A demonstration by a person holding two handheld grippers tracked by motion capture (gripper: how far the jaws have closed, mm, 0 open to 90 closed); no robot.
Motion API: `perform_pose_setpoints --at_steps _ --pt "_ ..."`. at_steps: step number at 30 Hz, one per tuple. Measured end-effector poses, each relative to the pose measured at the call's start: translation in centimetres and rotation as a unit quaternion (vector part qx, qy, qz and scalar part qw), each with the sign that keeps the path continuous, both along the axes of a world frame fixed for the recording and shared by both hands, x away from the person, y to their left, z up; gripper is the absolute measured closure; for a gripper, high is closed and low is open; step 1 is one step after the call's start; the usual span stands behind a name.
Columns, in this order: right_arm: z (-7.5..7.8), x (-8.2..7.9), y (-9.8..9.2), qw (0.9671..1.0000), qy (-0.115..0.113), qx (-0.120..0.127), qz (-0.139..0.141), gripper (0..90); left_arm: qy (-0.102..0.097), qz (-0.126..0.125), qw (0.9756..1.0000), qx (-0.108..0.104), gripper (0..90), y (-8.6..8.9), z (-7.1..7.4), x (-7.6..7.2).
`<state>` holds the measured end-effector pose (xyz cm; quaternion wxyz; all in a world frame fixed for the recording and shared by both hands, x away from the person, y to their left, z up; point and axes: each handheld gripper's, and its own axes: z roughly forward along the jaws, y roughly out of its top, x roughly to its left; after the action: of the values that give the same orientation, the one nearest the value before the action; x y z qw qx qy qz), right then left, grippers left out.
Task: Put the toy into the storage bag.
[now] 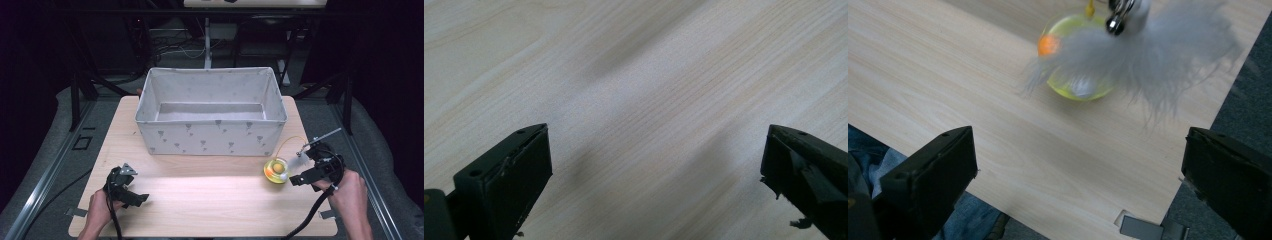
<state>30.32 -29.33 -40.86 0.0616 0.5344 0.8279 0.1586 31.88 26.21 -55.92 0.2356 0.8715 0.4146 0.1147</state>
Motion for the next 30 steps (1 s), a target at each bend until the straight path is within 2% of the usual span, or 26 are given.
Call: perform_pose_setpoints --at_steps 13,18,23,24,27,28,29,30 --pt "3.1 2.2 0.5 0.9997 -0.013 -0.016 0.009 0.0 -0.001 0.000 1.0000 -0.002 0.2 0.0 0.0 0.0" --pt "4.5 3.8 1.2 0.9994 -0.019 -0.020 0.019 0.4 -0.002 -0.001 1.0000 -0.003 0.2 0.0 0.0 0.0" --pt "4.9 5.2 2.1 0.9993 -0.017 -0.023 0.024 1.5 -0.002 -0.001 1.0000 -0.003 0.2 0.0 0.0 0.0" --pt "4.9 6.1 2.4 0.9992 -0.013 -0.024 0.028 1.9 -0.003 -0.001 1.0000 -0.004 0.2 0.0 0.0 0.0" --pt "4.8 6.7 2.6 0.9991 -0.011 -0.025 0.031 2.9 -0.002 -0.002 1.0000 -0.005 0.2 0.0 0.1 0.0" --pt "4.7 7.3 2.7 0.9991 -0.008 -0.025 0.033 7.3 -0.002 -0.002 1.0000 -0.006 0.2 0.0 0.1 0.0" --pt "4.7 7.3 2.7 0.9991 -0.008 -0.025 0.033 7.3 -0.002 -0.002 1.0000 -0.006 0.2 0.0 0.1 0.0" --pt "4.5 7.7 2.8 0.9993 -0.007 -0.020 0.031 18.1 -0.003 -0.002 1.0000 -0.006 0.2 0.1 0.1 0.0"
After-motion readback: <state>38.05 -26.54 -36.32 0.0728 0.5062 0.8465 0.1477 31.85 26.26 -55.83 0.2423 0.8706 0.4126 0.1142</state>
